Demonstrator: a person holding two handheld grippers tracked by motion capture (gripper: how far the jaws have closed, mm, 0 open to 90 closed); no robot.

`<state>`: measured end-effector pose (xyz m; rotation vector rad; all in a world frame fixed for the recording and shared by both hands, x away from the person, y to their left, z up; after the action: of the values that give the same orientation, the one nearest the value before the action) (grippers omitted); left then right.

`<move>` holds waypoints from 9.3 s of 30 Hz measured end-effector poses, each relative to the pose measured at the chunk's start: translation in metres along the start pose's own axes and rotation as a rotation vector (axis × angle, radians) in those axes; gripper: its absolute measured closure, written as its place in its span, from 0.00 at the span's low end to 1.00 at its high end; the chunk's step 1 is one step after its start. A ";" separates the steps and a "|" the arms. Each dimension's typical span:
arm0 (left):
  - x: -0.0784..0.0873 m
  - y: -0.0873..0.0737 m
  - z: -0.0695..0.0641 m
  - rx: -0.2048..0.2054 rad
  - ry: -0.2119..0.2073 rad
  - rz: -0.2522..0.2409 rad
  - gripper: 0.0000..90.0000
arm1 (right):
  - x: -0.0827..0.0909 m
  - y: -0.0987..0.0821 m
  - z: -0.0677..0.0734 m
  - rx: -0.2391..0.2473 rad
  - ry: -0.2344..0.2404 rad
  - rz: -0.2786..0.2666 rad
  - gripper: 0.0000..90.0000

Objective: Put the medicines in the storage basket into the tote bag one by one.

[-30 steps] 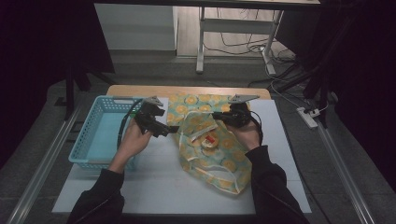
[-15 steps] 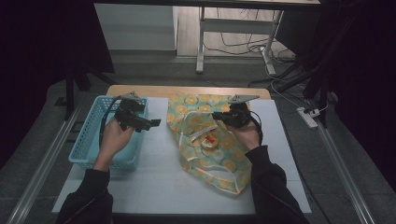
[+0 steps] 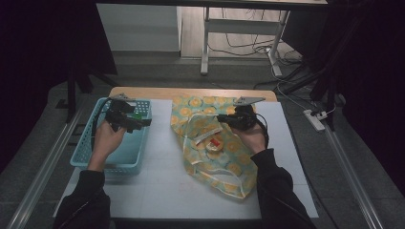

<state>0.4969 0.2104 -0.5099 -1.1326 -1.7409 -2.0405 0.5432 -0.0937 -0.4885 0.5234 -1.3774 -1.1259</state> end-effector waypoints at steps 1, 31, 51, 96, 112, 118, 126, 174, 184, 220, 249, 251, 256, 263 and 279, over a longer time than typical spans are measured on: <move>-0.001 0.000 0.003 0.010 0.005 -0.001 0.00 | 0.000 0.000 0.000 0.000 0.000 0.000 1.00; -0.056 -0.022 0.056 0.028 0.158 0.190 0.00 | 0.001 0.001 0.001 0.009 -0.001 -0.001 1.00; -0.077 -0.029 0.057 0.009 0.185 0.270 0.41 | 0.003 0.002 0.000 0.012 -0.004 -0.004 1.00; 0.003 0.028 0.021 0.000 0.063 0.114 0.58 | 0.003 0.004 0.002 0.006 0.001 -0.010 1.00; 0.011 0.038 -0.034 -0.088 -0.063 0.074 0.58 | 0.005 0.005 0.002 0.001 0.002 -0.019 1.00; 0.010 0.042 -0.061 -0.132 -0.107 0.070 0.58 | 0.005 0.005 0.002 0.000 0.000 -0.019 1.00; 0.005 0.045 -0.093 -0.187 -0.165 0.063 0.58 | 0.005 0.005 0.001 0.000 -0.003 -0.023 1.00; -0.078 0.066 -0.205 -0.335 -0.238 0.070 0.58 | 0.004 0.005 -0.001 -0.004 -0.014 -0.024 1.00; -0.103 0.066 -0.199 -0.320 -0.171 0.074 0.58 | 0.000 0.003 -0.001 -0.005 -0.017 -0.016 1.00; -0.109 0.065 -0.188 -0.258 -0.161 0.059 0.34 | -0.006 0.000 0.000 -0.001 -0.020 -0.005 1.00; -0.045 0.044 -0.181 -0.247 -0.287 0.011 0.07 | -0.001 0.008 0.005 0.008 -0.013 -0.032 1.00; -0.042 0.041 -0.183 -0.253 -0.301 0.010 0.04 | 0.000 0.009 0.005 0.011 -0.013 -0.034 1.00; -0.034 0.036 -0.190 -0.261 -0.338 -0.006 0.01 | 0.001 0.010 0.006 0.013 -0.012 -0.035 1.00; -0.031 0.030 -0.200 -0.281 -0.351 -0.014 0.01 | 0.001 0.010 0.007 0.015 -0.009 -0.034 1.00; -0.045 0.015 -0.224 -0.360 -0.338 0.017 0.01 | 0.001 0.011 0.008 0.015 -0.006 -0.030 1.00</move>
<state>0.4469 -0.0125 -0.5283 -1.6773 -1.5203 -2.3233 0.5387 -0.0874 -0.4775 0.5537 -1.3875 -1.1431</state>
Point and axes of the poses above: each handheld gripper's, and its own axes: x roughly backward along the jaws, y roughly out of its top, z roughly to its left, the point moved 10 cm from there along -x, roughly forward along the jaws, and after that the axes turned 13 degrees about y, right-handed, at the moved point
